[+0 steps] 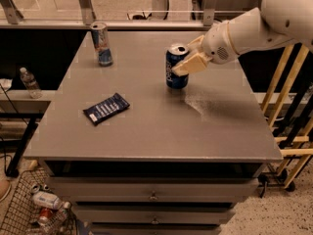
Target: Move pepsi can near redbull can
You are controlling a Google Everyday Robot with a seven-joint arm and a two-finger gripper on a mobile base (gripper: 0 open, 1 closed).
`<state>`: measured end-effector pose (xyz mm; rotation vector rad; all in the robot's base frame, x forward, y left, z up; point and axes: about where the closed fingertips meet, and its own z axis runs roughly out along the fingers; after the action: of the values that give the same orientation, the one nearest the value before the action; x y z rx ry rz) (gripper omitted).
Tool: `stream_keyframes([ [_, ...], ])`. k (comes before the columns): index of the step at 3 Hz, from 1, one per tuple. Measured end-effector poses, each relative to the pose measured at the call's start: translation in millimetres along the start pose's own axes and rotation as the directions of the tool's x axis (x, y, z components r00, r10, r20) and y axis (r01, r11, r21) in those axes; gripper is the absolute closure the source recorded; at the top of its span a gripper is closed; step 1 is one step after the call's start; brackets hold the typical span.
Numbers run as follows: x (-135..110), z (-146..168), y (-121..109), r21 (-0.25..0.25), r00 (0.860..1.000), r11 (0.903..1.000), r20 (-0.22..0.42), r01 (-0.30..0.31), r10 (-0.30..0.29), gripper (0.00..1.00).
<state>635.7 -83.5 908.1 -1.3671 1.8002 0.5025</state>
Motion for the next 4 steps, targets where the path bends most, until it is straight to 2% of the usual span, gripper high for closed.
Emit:
stream_keyframes([
  [1,-23,-26,3,-0.004,0.996,0.9962,-0.017,0.087,-0.088,1.0],
  [2,-25,-28,5,-0.011,0.995,0.9955,-0.019,0.094,-0.095,1.0],
  [3,-30,-12,3,-0.005,0.997,0.9979,-0.047,0.065,-0.065,1.0],
  [4,-64,16,3,-0.008,0.993,0.9971,-0.09,0.076,-0.077,1.0],
])
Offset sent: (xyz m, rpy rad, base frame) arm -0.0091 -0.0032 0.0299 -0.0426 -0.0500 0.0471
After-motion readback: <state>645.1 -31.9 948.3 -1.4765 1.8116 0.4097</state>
